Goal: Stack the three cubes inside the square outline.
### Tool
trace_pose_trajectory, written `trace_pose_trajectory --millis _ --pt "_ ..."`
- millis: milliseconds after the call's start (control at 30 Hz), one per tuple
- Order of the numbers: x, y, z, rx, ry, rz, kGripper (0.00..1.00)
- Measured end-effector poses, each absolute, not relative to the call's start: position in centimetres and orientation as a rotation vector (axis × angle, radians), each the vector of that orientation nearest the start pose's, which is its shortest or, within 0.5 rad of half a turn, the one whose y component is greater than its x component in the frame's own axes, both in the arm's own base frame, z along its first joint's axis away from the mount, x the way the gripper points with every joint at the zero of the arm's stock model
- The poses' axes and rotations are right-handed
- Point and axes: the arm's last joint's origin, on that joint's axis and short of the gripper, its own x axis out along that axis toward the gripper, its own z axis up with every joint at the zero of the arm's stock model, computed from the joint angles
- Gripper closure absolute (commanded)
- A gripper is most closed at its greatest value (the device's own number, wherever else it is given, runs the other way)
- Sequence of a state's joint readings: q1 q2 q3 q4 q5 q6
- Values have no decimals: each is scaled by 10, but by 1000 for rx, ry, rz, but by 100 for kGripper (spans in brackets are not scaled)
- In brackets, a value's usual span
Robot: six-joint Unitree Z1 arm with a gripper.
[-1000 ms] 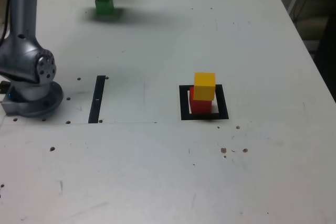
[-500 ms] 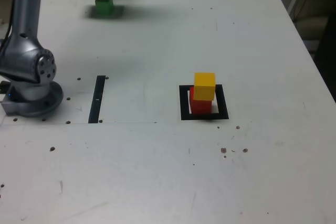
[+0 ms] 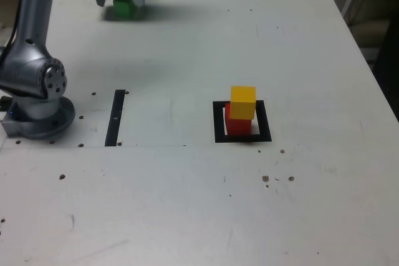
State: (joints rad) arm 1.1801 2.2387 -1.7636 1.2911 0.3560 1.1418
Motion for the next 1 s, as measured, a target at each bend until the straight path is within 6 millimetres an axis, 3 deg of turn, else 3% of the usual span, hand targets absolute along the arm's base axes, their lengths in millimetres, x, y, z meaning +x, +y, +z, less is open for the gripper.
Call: trace_pose_trajectory --millis 167,1000 --pt "145 389 215 -24 1949 -49 66" --pt "152 386 217 -18 1911 -64 67"
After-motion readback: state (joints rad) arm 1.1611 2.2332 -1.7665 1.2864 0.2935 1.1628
